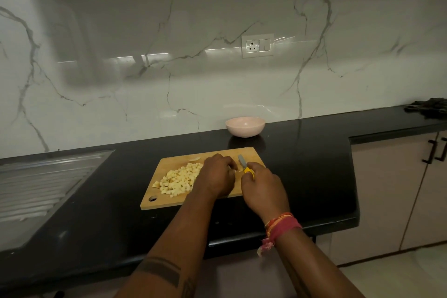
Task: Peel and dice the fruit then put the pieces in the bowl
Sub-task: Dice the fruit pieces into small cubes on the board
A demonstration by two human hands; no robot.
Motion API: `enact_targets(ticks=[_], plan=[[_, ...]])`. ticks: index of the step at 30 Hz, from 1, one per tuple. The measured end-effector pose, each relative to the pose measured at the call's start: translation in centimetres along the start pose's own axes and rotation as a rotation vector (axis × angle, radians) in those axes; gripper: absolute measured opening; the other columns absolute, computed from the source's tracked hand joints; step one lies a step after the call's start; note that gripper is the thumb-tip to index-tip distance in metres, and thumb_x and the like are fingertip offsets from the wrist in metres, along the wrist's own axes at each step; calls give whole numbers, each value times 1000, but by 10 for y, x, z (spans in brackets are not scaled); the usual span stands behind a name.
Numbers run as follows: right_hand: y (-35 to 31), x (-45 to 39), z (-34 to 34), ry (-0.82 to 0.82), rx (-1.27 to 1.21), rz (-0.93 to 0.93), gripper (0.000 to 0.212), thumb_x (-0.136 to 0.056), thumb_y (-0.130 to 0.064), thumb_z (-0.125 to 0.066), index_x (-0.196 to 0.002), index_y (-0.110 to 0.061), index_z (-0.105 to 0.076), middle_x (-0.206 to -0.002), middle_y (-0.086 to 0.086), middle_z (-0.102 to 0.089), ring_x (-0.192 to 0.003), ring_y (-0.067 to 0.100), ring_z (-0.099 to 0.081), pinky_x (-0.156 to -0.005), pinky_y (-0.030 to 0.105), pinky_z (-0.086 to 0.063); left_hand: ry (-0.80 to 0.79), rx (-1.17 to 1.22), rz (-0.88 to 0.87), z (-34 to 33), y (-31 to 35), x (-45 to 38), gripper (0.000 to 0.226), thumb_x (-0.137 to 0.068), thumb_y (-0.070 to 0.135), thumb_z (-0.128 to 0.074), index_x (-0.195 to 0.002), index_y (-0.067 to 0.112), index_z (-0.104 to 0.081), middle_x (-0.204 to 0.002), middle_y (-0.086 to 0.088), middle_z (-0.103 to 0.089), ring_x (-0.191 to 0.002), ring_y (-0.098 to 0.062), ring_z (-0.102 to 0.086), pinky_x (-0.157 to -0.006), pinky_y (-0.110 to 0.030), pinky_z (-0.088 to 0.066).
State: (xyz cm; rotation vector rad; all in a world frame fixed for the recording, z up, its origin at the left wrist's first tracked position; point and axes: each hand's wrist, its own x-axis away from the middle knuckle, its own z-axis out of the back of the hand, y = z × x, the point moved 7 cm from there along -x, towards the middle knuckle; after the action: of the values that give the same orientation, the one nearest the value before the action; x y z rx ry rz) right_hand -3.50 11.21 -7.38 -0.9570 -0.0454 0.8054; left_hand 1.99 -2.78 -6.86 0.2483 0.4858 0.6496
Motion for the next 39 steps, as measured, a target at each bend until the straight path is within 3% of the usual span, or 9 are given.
enact_targets(ticks=[2, 6, 11, 16, 23, 28, 32, 37, 39], plan=[[0, 0, -1, -7, 10, 4, 44, -104, -33, -40, -146, -26, -49, -126, 4, -65, -98, 18, -61, -78, 30, -50, -24, 20, -13, -1, 0, 3, 24, -91, 16, -57, -102, 29, -74, -109, 3, -64, -101, -18, -58, -89, -36, -54], [-3, 1, -5, -28, 55, 50, 43, -101, -35, -41, -142, -32, -51, -103, 0, -68, -85, 17, -64, -72, 35, -55, 41, 46, -3, 4, -6, 5, 34, -91, 15, -58, -123, 22, -68, -119, 2, -66, -106, -18, -60, -92, -32, -52], [-11, 11, -11, -48, 236, 165, 49, -101, -34, -38, -150, -34, -43, -105, 2, -70, -91, 19, -63, -66, 29, -44, 31, 23, 68, 2, -14, 2, 24, -97, 17, -61, -114, 23, -76, -112, 0, -70, -96, -16, -63, -87, -32, -55], [-17, 13, -17, -84, 329, 216, 52, -101, -32, -38, -153, -35, -36, -99, 2, -69, -74, 15, -53, -58, 28, -38, 52, 84, 120, 3, -18, 1, 22, -98, 17, -62, -114, 24, -76, -114, 4, -73, -96, -13, -65, -88, -27, -53], [-19, 10, -24, -137, 440, 248, 53, -101, -26, -45, -153, -32, -35, -101, 2, -68, -76, 16, -53, -63, 29, -39, 67, 88, 180, 6, -17, 5, 16, -97, 19, -65, -103, 23, -79, -100, 5, -75, -85, -12, -65, -82, -28, -56], [-17, 21, -17, -128, 437, 252, 46, -100, -29, -43, -145, -30, -45, -89, -1, -65, -72, 15, -57, -61, 30, -43, 56, 61, 220, 7, -13, 7, 15, -95, 20, -66, -104, 22, -78, -100, 3, -74, -87, -14, -66, -85, -33, -58], [-13, 33, -10, -85, 416, 245, 49, -100, -31, -40, -148, -32, -42, -89, 0, -67, -74, 18, -62, -63, 31, -49, 58, 63, 226, 8, -13, 7, 12, -95, 18, -67, -102, 21, -77, -99, 3, -72, -86, -14, -64, -82, -31, -56], [-12, 29, -3, -40, 278, 214, 53, -101, -31, -40, -153, -39, -35, -76, -6, -54, -64, 9, -49, -49, 24, -32, 65, 82, 258, 11, -15, 8, 7, -93, 16, -69, -95, 20, -74, -95, 2, -70, -84, -14, -62, -79, -31, -54], [-12, 28, -4, -50, 286, 221, 54, -100, -32, -39, -153, -41, -33, -78, -5, -56, -64, 9, -50, -50, 26, -35, 71, 93, 258, 11, -15, 9, 7, -93, 15, -69, -95, 19, -74, -96, 2, -71, -85, -15, -63, -79, -30, -53]])
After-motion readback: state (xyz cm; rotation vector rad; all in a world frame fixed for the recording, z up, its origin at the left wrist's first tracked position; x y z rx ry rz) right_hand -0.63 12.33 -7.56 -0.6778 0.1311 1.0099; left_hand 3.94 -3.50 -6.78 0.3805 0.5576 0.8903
